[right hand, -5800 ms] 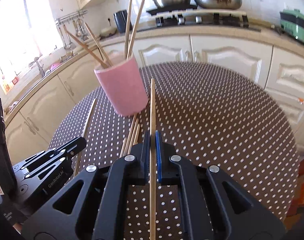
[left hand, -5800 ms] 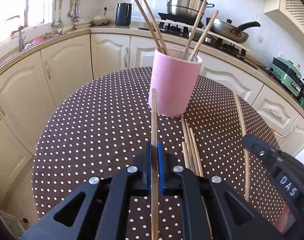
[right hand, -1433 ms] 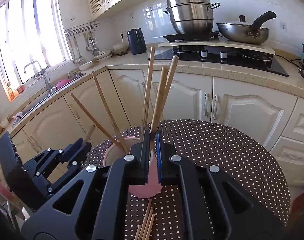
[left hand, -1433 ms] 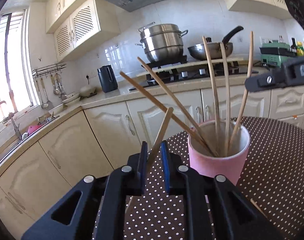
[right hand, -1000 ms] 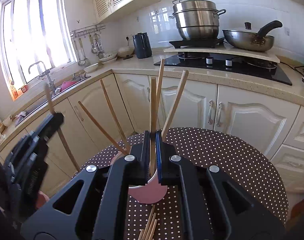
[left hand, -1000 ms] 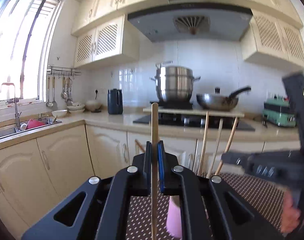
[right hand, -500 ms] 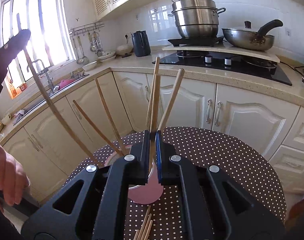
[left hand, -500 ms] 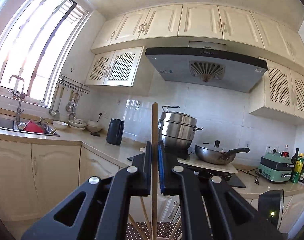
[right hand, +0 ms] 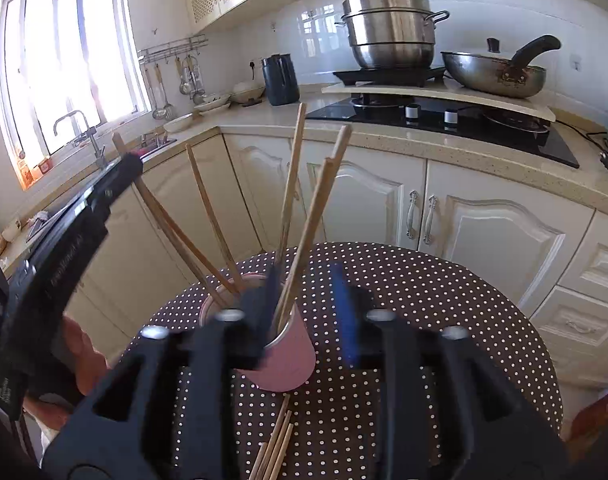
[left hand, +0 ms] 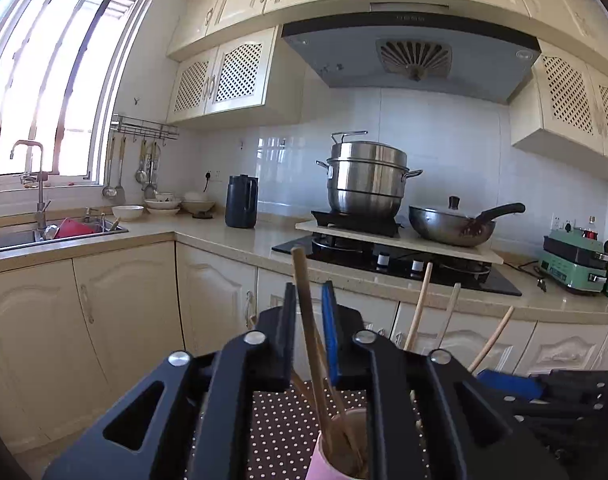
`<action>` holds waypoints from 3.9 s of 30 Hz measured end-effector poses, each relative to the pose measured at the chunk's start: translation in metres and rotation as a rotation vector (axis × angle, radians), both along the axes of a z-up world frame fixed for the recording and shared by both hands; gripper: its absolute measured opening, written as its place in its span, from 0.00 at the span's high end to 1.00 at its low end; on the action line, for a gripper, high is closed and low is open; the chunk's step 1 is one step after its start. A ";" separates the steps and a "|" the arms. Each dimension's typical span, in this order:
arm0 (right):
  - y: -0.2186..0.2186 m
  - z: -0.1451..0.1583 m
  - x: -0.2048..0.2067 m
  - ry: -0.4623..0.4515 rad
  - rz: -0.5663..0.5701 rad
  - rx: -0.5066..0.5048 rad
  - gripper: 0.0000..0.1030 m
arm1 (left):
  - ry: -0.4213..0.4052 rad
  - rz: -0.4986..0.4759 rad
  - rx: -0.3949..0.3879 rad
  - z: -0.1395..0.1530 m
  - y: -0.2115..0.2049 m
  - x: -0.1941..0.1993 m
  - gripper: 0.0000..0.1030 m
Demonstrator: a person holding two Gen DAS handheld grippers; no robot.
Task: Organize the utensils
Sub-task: 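Open both tools to release the chopsticks into the pink cup, then withdraw both tools from the cup back over the chopstick bundle, then close the right tool on a chopstick while the left tool grasps another chopstick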
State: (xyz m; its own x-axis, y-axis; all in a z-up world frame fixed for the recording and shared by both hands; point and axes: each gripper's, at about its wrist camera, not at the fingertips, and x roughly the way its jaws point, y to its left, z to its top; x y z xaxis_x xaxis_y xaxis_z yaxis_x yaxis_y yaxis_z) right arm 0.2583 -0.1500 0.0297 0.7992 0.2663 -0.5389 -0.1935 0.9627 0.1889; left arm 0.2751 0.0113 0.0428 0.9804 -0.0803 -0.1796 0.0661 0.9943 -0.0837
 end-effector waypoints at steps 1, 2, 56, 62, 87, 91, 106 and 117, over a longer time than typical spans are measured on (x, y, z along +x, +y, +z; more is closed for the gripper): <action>-0.002 0.002 -0.005 -0.027 -0.015 -0.003 0.35 | 0.002 0.001 0.005 -0.001 0.001 -0.003 0.65; -0.004 0.004 -0.008 -0.044 -0.023 -0.012 0.35 | 0.002 0.004 0.010 -0.002 0.002 -0.006 0.63; 0.015 -0.143 -0.109 0.312 -0.052 -0.085 0.21 | 0.477 -0.077 -0.030 -0.131 0.037 -0.132 0.43; 0.036 -0.148 -0.111 0.294 -0.055 -0.188 0.20 | 0.530 -0.089 -0.034 -0.139 0.038 -0.132 0.43; 0.063 -0.145 -0.096 0.284 -0.007 -0.312 0.44 | 0.608 -0.092 -0.034 -0.147 0.018 -0.125 0.43; 0.058 -0.148 -0.098 0.290 0.004 -0.257 0.73 | 0.611 -0.102 -0.059 -0.148 0.023 -0.125 0.43; 0.023 -0.149 -0.125 0.278 0.037 -0.144 0.94 | 0.753 -0.210 -0.017 -0.159 -0.014 -0.111 0.43; 0.011 -0.150 -0.125 0.294 0.062 -0.039 0.94 | 0.790 -0.086 0.119 -0.160 -0.045 -0.101 0.40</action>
State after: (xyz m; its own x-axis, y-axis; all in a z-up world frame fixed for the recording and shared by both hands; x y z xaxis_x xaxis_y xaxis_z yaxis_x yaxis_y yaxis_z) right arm 0.1329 -0.1389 -0.1198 0.5901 0.2842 -0.7557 -0.1948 0.9585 0.2084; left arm 0.1744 -0.0336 -0.1174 0.5515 -0.0863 -0.8297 0.1085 0.9936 -0.0312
